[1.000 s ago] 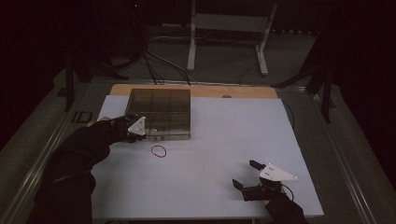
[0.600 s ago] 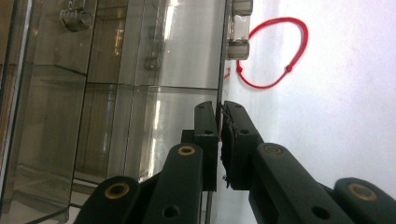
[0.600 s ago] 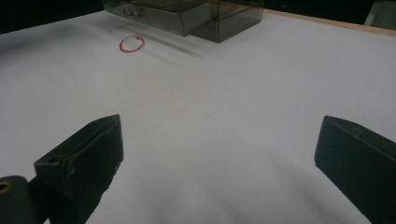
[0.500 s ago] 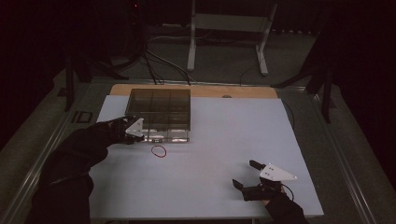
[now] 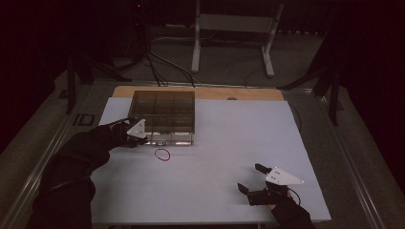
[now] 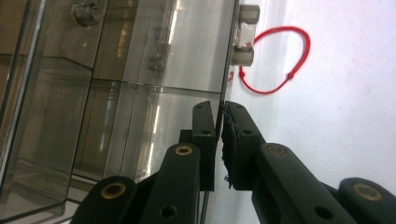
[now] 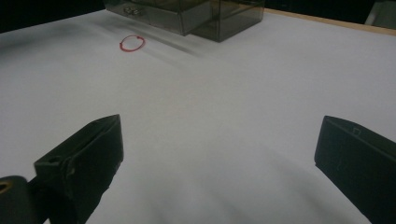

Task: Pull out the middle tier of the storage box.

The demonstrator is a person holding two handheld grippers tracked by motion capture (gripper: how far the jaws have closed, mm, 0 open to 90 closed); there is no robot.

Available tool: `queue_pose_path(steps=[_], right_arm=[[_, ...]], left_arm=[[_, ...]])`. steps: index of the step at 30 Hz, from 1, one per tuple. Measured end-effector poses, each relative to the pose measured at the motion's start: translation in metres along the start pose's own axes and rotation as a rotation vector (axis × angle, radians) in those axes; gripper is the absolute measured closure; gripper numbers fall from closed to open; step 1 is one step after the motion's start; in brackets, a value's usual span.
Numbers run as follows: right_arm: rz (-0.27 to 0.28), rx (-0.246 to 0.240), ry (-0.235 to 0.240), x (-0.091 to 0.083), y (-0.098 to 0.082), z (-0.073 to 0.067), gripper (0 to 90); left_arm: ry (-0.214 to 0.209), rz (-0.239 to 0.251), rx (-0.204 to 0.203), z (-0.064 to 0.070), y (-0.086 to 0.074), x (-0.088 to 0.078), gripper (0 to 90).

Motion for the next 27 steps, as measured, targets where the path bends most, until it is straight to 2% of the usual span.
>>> queue_pose_path(steps=[1,2,4,5,6,7,8,9,11,12,13,15,16,17,19,20,21,22,23,25,27], right_arm=[[0.000,0.000,0.000,0.000,0.000,0.000,1.3],[-0.001,0.001,0.000,0.000,0.000,0.000,1.2],[0.001,0.001,-0.001,0.000,0.000,0.000,1.3],[0.001,0.001,-0.001,0.000,0.000,0.000,1.3],[-0.002,0.000,0.000,0.000,0.000,0.000,1.3],[-0.002,0.000,0.000,0.000,0.000,0.000,1.3],[-0.002,0.000,-0.001,0.000,0.000,0.000,1.3],[-0.001,0.000,-0.002,0.000,0.000,0.000,1.3],[-0.003,0.000,-0.002,0.000,0.000,0.000,1.2],[-0.003,-0.001,-0.001,0.000,0.000,0.000,1.3],[-0.003,-0.001,-0.002,0.000,0.000,0.000,1.3],[-0.002,0.001,-0.002,0.000,0.000,0.000,1.3],[-0.004,0.002,-0.003,0.001,0.000,0.000,1.2],[-0.004,0.002,-0.003,0.001,0.000,0.000,1.2],[-0.006,0.001,-0.003,0.001,0.000,0.001,1.2],[-0.005,0.002,-0.003,0.001,0.000,0.001,1.2],[-0.005,0.002,-0.003,0.001,0.000,0.001,1.2],[-0.004,0.003,-0.004,0.002,0.000,0.001,1.3],[-0.003,0.004,-0.004,0.002,0.000,0.001,1.3],[-0.005,0.008,-0.004,0.002,0.000,0.002,1.2],[-0.005,0.011,-0.002,0.003,0.000,0.002,1.3]], left_arm=[[0.000,0.000,0.000,0.000,0.000,0.000,82.5],[-0.002,0.009,-0.030,-0.001,0.001,-0.002,82.5],[-0.006,0.020,-0.046,-0.001,0.002,-0.005,82.2],[-0.006,0.020,-0.046,-0.001,0.002,-0.005,76.9],[0.010,0.034,-0.079,-0.003,0.003,-0.008,76.5],[0.010,0.034,-0.079,-0.003,0.003,-0.008,72.8],[0.005,0.056,-0.139,-0.004,0.005,-0.010,70.7],[-0.001,0.063,-0.168,-0.004,0.006,-0.011,68.6],[-0.003,0.071,-0.184,-0.005,0.006,-0.011,65.3],[-0.024,0.097,-0.216,-0.004,0.008,-0.013,62.4],[-0.025,0.107,-0.226,-0.004,0.009,-0.014,61.8],[-0.030,0.118,-0.236,-0.004,0.010,-0.015,55.2],[-0.036,0.139,-0.266,-0.004,0.012,-0.017,51.2],[-0.036,0.139,-0.266,-0.004,0.012,-0.017,49.3],[-0.054,0.184,-0.347,-0.005,0.015,-0.020,42.1],[-0.054,0.184,-0.347,-0.005,0.015,-0.020,39.1],[-0.062,0.202,-0.381,-0.006,0.016,-0.022,39.1],[-0.094,0.241,-0.400,-0.005,0.018,-0.025,27.8],[-0.091,0.253,-0.416,-0.005,0.019,-0.027,23.4],[-0.091,0.269,-0.425,-0.005,0.019,-0.028,20.1],[-0.103,0.307,-0.454,-0.005,0.022,-0.033,20.0]])
Point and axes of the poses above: each handheld gripper's, and its own axes: x roughly forward along the jaws, y roughly out of its top, z roughly to its right, the point moved 5 cm from there along x, roughly forward along the jaws, and after that the axes turned 11 degrees about -x, right-handed, at the moved point
